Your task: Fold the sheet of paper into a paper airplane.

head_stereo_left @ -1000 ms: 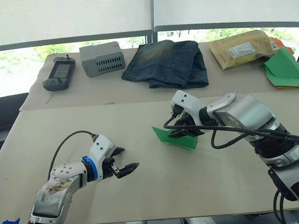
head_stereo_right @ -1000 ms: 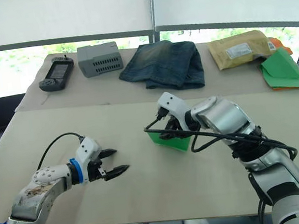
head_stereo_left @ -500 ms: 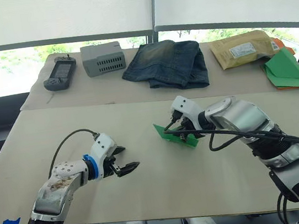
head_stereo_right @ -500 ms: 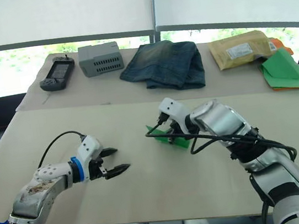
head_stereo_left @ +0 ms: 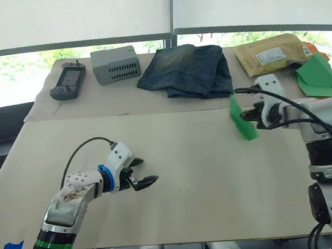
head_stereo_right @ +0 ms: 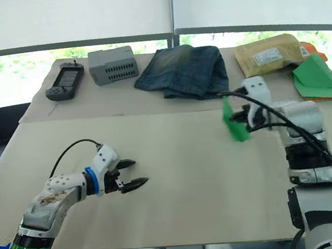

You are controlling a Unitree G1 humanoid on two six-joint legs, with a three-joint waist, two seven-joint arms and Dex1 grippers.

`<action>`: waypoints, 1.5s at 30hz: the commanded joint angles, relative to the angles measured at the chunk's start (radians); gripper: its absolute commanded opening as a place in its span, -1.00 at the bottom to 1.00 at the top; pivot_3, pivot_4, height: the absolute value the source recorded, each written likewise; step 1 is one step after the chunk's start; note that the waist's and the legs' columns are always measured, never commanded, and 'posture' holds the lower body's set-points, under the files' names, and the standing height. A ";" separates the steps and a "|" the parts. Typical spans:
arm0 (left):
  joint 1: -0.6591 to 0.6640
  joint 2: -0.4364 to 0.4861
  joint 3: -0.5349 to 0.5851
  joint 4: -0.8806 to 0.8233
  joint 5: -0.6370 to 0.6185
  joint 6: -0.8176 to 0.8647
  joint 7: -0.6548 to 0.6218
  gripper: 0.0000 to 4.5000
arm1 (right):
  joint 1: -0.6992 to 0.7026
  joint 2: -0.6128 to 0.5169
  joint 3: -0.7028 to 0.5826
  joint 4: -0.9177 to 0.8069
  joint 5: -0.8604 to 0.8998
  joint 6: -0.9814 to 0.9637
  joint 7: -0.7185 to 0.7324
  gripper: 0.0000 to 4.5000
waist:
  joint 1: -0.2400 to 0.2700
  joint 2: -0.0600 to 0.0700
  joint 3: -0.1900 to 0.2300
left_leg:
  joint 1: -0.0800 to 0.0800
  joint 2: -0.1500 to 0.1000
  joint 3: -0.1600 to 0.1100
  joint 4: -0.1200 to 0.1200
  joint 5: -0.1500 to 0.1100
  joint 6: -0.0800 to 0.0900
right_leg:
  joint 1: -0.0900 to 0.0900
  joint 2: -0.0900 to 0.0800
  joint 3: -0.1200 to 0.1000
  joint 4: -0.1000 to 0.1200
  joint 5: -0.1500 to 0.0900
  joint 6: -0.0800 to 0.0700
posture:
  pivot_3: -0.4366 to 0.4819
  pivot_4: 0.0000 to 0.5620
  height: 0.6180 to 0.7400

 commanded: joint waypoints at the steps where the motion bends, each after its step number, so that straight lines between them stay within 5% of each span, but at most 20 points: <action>1: -0.012 -0.013 -0.039 0.036 0.032 -0.030 -0.010 1.00 | -0.069 -0.064 -0.028 0.135 -0.050 -0.123 -0.034 -0.99 | -0.002 0.001 0.000 | 0.000 0.000 0.000 0.000 0.000 0.000 | 0.000 0.000 0.000 0.000 0.000 0.000 | -0.05 -0.47 1.00; 11: -0.002 -0.040 -0.039 0.044 0.049 -0.045 -0.004 1.00 | -0.165 -0.116 0.093 0.504 -0.120 -0.328 0.114 -0.99 | -0.009 0.001 0.000 | 0.000 0.000 0.001 0.000 0.000 0.000 | 0.001 0.001 0.001 -0.001 0.000 0.001 | -0.05 -0.47 1.00; 19: 0.018 -0.037 -0.020 0.032 0.047 -0.059 0.002 1.00 | -0.182 -0.131 0.133 0.606 -0.150 -0.425 0.241 -0.99 | -0.016 0.001 0.000 | 0.001 0.001 0.001 0.000 0.000 0.000 | 0.001 0.001 0.002 -0.002 0.001 0.002 | -0.05 -0.47 1.00; 22: 0.015 -0.040 0.000 0.030 0.030 -0.066 -0.005 1.00 | -0.190 -0.143 0.115 0.576 -0.141 -0.410 0.255 -0.59 | -0.020 0.002 0.000 | 0.001 0.001 0.001 0.000 0.000 0.000 | 0.001 0.001 0.002 -0.002 0.001 0.002 | -0.05 -0.47 1.00; 28: -0.007 -0.026 0.067 0.018 -0.032 -0.048 -0.042 1.00 | -0.166 -0.241 0.122 0.275 -0.122 -0.257 0.337 0.35 | -0.025 0.008 0.004 | -0.002 0.001 0.001 0.000 0.000 0.000 | -0.001 0.000 0.002 -0.001 0.001 0.002 | -0.05 -0.47 1.00; 32: -0.015 -0.024 0.152 0.005 -0.106 -0.034 -0.053 1.00 | -0.063 -0.289 0.106 0.000 -0.063 -0.332 0.442 0.98 | -0.025 0.009 0.005 | -0.002 0.002 0.000 -0.001 0.000 0.000 | -0.002 0.001 0.001 -0.002 0.001 0.002 | -0.05 -0.47 1.00; 36: 0.051 0.017 0.246 -0.011 -0.154 -0.051 -0.089 1.00 | 0.125 -0.245 -0.015 -0.313 0.128 -0.357 0.552 0.98 | -0.036 0.008 0.006 | -0.001 0.003 0.000 -0.001 0.000 0.000 | -0.001 0.002 0.002 -0.001 0.001 0.002 | -0.05 -0.47 1.00; 42: 0.227 0.052 0.353 -0.070 -0.121 -0.139 -0.029 1.00 | 0.483 -0.133 -0.147 -0.647 0.250 -0.431 0.512 0.98 | -0.018 0.008 0.007 | -0.001 0.003 -0.002 -0.001 0.000 0.000 | 0.000 0.000 0.001 -0.001 0.001 0.003 | -0.05 -0.47 1.00; 45: 0.307 0.067 0.394 -0.084 -0.123 -0.183 -0.043 1.00 | 0.666 -0.089 -0.095 -0.714 0.182 -0.694 0.553 0.98 | -0.011 0.008 0.007 | -0.001 0.003 -0.002 0.000 0.000 0.000 | -0.001 -0.001 0.002 -0.002 -0.001 0.006 | -0.05 -0.47 1.00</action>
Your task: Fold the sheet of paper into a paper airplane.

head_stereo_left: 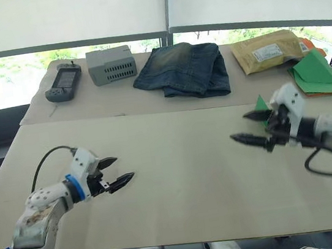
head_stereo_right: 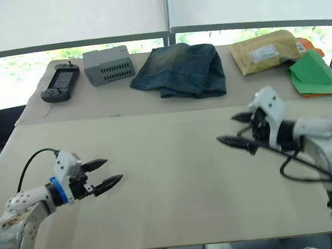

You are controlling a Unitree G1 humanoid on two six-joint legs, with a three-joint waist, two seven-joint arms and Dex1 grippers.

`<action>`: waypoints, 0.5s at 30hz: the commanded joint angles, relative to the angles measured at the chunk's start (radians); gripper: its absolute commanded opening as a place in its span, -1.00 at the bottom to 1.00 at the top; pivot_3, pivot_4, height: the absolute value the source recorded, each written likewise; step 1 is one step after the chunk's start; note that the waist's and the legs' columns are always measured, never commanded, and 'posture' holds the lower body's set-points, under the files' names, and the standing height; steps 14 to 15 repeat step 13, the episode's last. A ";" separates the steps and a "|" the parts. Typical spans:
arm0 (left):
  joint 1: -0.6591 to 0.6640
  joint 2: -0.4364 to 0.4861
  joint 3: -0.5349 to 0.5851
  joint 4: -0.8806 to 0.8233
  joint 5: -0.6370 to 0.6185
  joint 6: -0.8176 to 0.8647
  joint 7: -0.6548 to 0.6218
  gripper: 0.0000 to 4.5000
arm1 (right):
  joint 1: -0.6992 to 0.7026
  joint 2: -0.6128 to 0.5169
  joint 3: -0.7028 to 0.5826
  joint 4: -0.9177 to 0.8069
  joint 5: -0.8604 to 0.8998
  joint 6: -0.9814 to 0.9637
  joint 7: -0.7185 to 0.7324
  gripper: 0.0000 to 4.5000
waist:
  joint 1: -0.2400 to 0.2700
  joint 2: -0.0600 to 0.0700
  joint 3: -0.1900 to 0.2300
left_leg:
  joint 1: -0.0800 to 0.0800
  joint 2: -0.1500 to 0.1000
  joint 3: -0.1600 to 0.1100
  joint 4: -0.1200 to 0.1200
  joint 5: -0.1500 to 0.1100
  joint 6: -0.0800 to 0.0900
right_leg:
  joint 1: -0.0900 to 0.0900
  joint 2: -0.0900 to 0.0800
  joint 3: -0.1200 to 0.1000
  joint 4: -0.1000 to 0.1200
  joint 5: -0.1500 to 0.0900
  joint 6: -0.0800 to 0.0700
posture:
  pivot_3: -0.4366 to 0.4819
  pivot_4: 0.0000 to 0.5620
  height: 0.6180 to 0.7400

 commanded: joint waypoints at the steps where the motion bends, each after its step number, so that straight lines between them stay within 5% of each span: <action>1: 0.064 0.017 0.071 -0.047 -0.001 -0.064 0.004 1.00 | 0.145 0.036 0.012 -0.090 -0.019 -0.262 0.052 0.98 | 0.004 0.000 0.000 | 0.000 0.000 0.001 0.000 0.000 0.000 | 0.000 0.000 0.000 0.000 -0.002 0.004 | -0.05 -0.47 1.00; 7: 0.199 -0.027 0.104 -0.040 0.047 -0.189 0.052 1.00 | 0.247 0.104 0.016 0.047 -0.096 -0.479 -0.010 0.98 | 0.004 -0.001 0.000 | 0.005 0.002 0.002 0.000 0.000 0.000 | 0.002 0.000 0.001 0.001 -0.002 0.003 | -0.05 -0.47 1.00; 15: 0.214 -0.036 0.106 -0.033 0.017 -0.195 0.051 1.00 | 0.233 0.096 0.031 0.116 -0.115 -0.533 -0.025 0.98 | 0.009 -0.001 0.000 | 0.005 0.002 0.006 0.000 0.000 0.000 | 0.002 0.000 0.000 0.002 -0.003 0.002 | -0.05 -0.47 1.00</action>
